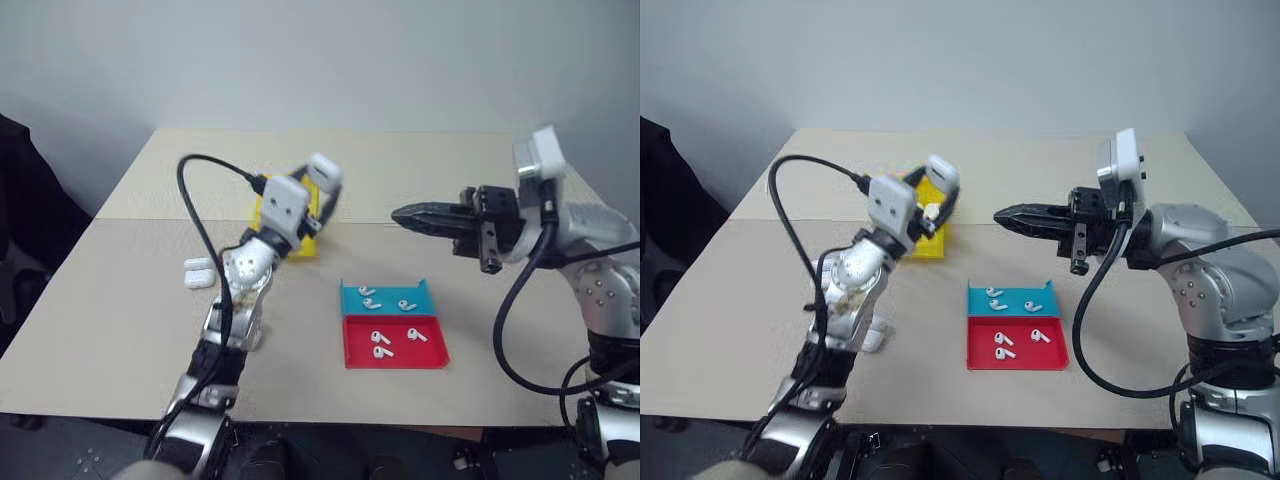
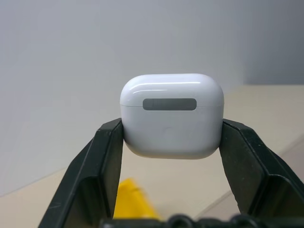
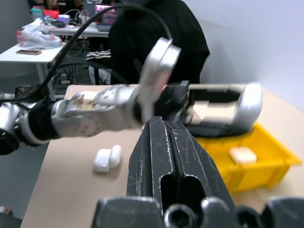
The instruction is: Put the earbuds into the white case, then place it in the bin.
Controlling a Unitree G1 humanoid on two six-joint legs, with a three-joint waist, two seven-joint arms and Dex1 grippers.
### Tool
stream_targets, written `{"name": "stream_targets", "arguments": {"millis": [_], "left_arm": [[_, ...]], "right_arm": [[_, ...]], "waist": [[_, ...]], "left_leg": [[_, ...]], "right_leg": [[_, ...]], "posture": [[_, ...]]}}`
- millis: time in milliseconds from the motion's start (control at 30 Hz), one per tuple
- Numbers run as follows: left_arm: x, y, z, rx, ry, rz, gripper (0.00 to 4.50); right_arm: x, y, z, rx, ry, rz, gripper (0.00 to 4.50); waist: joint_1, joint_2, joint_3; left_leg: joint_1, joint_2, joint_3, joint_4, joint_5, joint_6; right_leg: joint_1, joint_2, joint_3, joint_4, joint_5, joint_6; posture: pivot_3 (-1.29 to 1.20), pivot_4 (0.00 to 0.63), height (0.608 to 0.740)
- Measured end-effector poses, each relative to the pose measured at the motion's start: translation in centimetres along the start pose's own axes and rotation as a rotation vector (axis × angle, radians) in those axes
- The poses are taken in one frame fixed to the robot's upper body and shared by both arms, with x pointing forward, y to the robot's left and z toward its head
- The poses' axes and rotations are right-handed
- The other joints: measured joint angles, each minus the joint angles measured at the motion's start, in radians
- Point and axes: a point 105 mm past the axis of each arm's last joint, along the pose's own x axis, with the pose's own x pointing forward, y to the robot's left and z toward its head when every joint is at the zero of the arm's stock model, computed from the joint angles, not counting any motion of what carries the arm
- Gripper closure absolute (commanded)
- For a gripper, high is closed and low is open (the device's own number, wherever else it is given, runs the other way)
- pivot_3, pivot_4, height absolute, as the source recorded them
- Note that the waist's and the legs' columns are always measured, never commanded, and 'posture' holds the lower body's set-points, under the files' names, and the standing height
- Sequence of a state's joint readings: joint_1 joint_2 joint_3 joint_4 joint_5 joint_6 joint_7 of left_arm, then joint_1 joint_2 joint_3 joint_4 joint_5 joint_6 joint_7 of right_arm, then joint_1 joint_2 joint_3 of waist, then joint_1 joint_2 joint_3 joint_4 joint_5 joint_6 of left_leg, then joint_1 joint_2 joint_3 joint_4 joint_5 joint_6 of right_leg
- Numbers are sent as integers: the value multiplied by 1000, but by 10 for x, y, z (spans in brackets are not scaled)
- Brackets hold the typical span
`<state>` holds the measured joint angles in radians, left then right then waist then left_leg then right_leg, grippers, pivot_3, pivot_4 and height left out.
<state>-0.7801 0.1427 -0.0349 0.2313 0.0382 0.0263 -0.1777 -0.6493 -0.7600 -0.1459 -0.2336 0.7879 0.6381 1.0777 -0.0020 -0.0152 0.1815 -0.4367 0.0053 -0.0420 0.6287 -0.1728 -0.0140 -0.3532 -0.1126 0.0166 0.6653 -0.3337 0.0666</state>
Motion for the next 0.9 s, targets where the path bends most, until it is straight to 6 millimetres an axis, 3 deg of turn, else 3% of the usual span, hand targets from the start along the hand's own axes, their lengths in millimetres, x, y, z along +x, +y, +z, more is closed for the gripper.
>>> {"name": "stream_targets", "arguments": {"millis": [133, 333, 367, 500, 533, 733, 900], "left_arm": [[15, 21, -18, 40, 107, 128, 1735], [10, 26, -55, 60, 289, 170, 1735], [10, 25, -57, 60, 303, 170, 1385], [8, 23, -62, 65, 356, 164, 127], [7, 22, -62, 61, 361, 164, 22], [9, 17, -46, 52, 321, 145, 22], [-7, 8, -38, -84, 363, -22, 22]], "right_arm": [[-1, 3, -8, 13, 23, -15, 4474], [-2, 4, -17, 5, 79, -49, 4474], [-2, 4, -20, 8, 89, -53, 4495], [-2, 4, -24, 2, 120, -59, 4500], [-2, 4, -25, 1, 126, -58, 4500], [0, 4, -31, 1, 153, -55, 4500], [-4, 3, -35, -21, 206, -56, 4500]], "waist": [[-1, 0, 0], [-1, 0, 0], [-1, 0, 0], [-2, 0, 0], [-3, 0, 0], [-4, 0, 0], [-11, 0, 0]], "left_leg": [[-1, -1, 0, 0, 0, 0], [-1, -1, -1, 0, 1, -2], [-1, -1, -1, 0, 1, -2], [-1, -1, -2, -1, 2, -4], [-1, -1, -2, -1, 2, -4], [-1, -2, -2, -1, 3, -5], [-2, -1, -2, -1, 3, -6]], "right_leg": [[0, -1, -1, 0, 0, 0], [0, 0, -1, 0, 0, 0], [-1, -1, -1, 0, 0, 0], [-1, -1, -2, 0, 0, 0], [-1, -1, -2, 0, 0, 0], [0, -1, -2, 0, 0, 0], [-1, -1, -2, 0, 0, 0]], "posture": [[0, 150, 740], [0, 150, 740], [0, 150, 740], [0, 150, 740], [0, 150, 740], [0, 150, 740], [0, 150, 740]]}}
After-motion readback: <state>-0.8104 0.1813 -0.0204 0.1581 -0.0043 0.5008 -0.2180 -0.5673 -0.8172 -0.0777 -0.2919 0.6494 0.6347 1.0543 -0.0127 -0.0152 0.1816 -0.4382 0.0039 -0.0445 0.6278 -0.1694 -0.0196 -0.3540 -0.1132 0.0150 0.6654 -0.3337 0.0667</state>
